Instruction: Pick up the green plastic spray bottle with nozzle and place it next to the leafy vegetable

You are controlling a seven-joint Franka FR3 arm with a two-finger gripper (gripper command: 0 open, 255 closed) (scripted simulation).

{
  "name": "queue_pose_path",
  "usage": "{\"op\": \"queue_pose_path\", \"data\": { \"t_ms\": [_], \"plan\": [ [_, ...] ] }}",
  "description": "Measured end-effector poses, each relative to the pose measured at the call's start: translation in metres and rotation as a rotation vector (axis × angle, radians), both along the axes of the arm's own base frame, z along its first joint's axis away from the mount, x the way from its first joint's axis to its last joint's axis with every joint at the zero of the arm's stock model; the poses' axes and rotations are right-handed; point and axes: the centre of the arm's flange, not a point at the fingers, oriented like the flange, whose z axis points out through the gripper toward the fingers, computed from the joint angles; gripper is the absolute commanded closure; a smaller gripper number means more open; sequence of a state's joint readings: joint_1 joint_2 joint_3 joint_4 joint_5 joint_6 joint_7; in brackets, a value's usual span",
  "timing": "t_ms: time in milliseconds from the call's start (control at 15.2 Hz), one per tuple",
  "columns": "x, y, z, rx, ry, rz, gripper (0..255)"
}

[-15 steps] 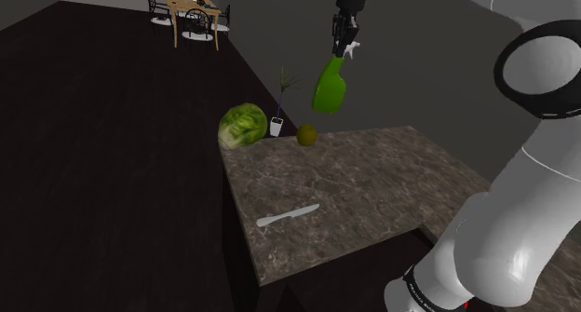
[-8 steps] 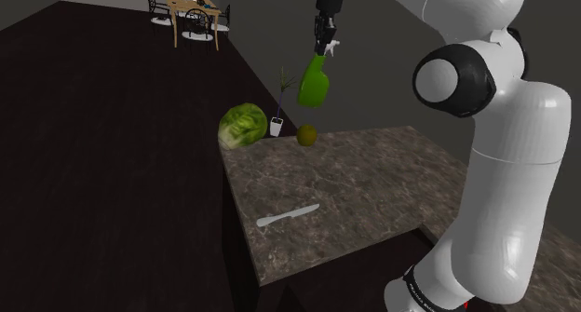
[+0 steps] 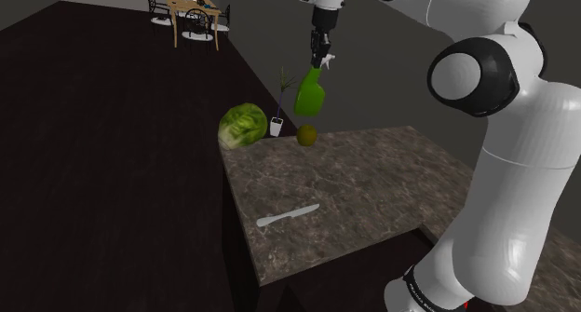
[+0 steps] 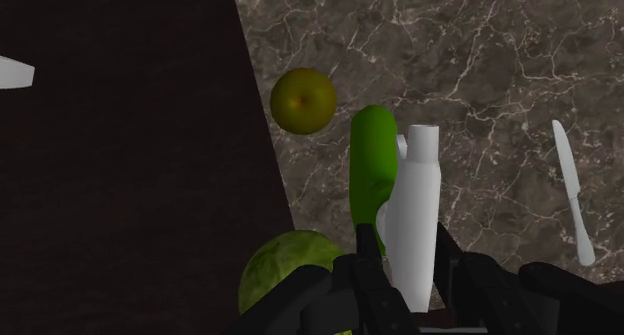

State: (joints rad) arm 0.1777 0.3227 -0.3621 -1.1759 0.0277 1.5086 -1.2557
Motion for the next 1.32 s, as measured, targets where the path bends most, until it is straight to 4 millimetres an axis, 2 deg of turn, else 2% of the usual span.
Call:
{"op": "queue_pose_path", "data": {
  "t_ms": [1320],
  "plan": [
    [0.000,0.001,-0.105,0.000,0.000,0.000,255]
  ]
}}
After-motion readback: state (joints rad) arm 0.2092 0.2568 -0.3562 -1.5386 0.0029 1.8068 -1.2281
